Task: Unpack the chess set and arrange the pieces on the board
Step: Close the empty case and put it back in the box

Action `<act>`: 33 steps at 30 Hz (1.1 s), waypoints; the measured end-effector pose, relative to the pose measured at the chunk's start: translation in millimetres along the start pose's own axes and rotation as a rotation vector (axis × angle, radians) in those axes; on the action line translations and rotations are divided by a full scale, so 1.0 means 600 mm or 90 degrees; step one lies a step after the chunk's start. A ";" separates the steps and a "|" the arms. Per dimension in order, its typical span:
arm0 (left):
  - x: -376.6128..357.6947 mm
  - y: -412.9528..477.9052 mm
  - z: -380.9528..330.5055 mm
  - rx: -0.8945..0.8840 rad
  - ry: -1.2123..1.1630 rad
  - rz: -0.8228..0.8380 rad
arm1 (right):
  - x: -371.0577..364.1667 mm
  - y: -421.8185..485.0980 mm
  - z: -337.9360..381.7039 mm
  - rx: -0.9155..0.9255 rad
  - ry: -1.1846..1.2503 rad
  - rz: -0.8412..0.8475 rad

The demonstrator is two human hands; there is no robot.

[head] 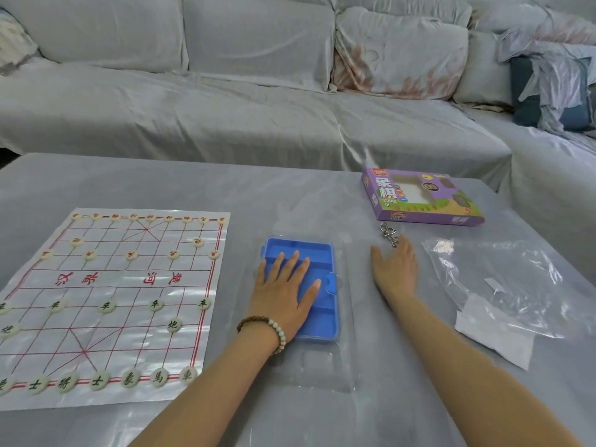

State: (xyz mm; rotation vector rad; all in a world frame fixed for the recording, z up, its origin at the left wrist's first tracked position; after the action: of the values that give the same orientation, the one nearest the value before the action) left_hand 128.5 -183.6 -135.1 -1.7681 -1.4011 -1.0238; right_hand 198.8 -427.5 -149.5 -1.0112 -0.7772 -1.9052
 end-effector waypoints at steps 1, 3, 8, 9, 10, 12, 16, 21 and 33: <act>0.001 0.000 0.000 -0.001 0.005 -0.002 | -0.007 0.017 0.004 0.012 -0.035 0.014; 0.000 -0.001 0.000 -0.001 0.006 -0.004 | -0.026 0.043 0.013 0.059 -0.127 0.063; -0.001 0.000 0.001 -0.001 0.008 -0.007 | -0.035 0.058 0.025 0.137 -0.202 0.076; -0.001 -0.001 0.000 -0.002 0.008 -0.008 | -0.030 0.047 0.027 0.163 -0.180 0.071; -0.002 0.000 0.001 -0.002 0.006 -0.009 | -0.024 0.030 0.028 0.195 -0.163 0.069; -0.003 0.002 0.003 -0.002 0.007 -0.008 | -0.009 -0.017 0.024 0.254 -0.135 0.078; -0.002 0.004 0.001 -0.010 0.011 -0.007 | 0.034 -0.136 -0.004 0.311 -0.091 0.105; 0.018 -0.016 -0.016 -0.057 -0.058 -0.048 | 0.081 -0.229 -0.046 0.297 -0.032 0.137; 0.026 -0.088 0.024 -0.041 -0.028 -0.042 | 0.121 -0.251 -0.042 0.163 0.168 0.135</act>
State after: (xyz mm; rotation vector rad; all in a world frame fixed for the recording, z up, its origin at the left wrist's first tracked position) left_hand 81.3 -152.7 -127.1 -1.8118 -1.4764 -1.0821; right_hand 34.4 -404.0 -119.6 -0.6419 -0.7077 -1.6650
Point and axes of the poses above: each hand's wrist, its own y-axis towards the middle knuckle, its own x-axis out of the back of the hand, z = x × y, the point moved 8 cm from there along y, towards the middle knuckle, and after that the axes turned 10 degrees about -y, right-handed, at the moved point
